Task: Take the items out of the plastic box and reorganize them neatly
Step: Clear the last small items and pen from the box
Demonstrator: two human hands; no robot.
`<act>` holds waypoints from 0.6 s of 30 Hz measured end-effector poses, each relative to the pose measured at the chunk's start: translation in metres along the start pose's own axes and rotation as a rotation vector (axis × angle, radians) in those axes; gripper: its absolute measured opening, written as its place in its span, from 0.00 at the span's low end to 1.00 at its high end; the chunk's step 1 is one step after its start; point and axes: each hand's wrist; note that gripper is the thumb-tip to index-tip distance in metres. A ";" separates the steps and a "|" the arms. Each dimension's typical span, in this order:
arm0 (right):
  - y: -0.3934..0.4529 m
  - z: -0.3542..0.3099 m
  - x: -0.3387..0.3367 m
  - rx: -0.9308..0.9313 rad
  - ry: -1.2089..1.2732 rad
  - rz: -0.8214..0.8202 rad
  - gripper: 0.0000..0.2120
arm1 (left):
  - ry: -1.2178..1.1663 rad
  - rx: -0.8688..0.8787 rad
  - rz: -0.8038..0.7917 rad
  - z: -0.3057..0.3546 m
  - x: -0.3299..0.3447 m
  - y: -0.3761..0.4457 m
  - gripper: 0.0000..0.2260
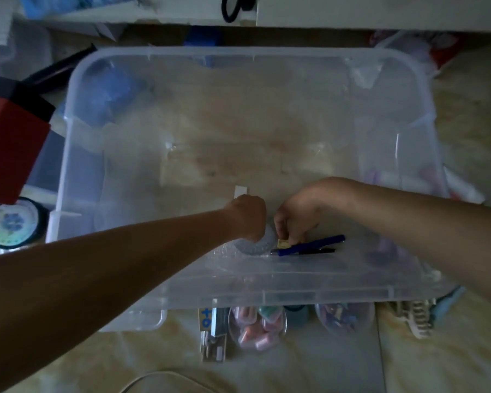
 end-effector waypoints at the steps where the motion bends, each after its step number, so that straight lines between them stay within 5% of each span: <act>1: -0.001 0.000 0.000 -0.005 0.027 -0.006 0.10 | 0.007 0.006 -0.002 0.000 0.000 0.000 0.11; 8: 0.002 0.000 0.007 -0.071 0.097 -0.033 0.10 | -0.106 -0.004 -0.015 0.002 0.007 0.006 0.24; 14: 0.004 -0.012 0.015 -0.108 -0.180 0.204 0.15 | -0.063 0.033 0.022 -0.004 0.011 0.007 0.18; 18: 0.004 -0.007 0.016 -0.132 -0.101 0.237 0.15 | -0.067 0.030 0.004 -0.008 0.010 0.009 0.15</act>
Point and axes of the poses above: each hand's wrist, its own y-axis towards the middle knuckle, its own x-axis out of the palm, z = x × y, and after that the axes turned 8 degrees about -z, right-handed
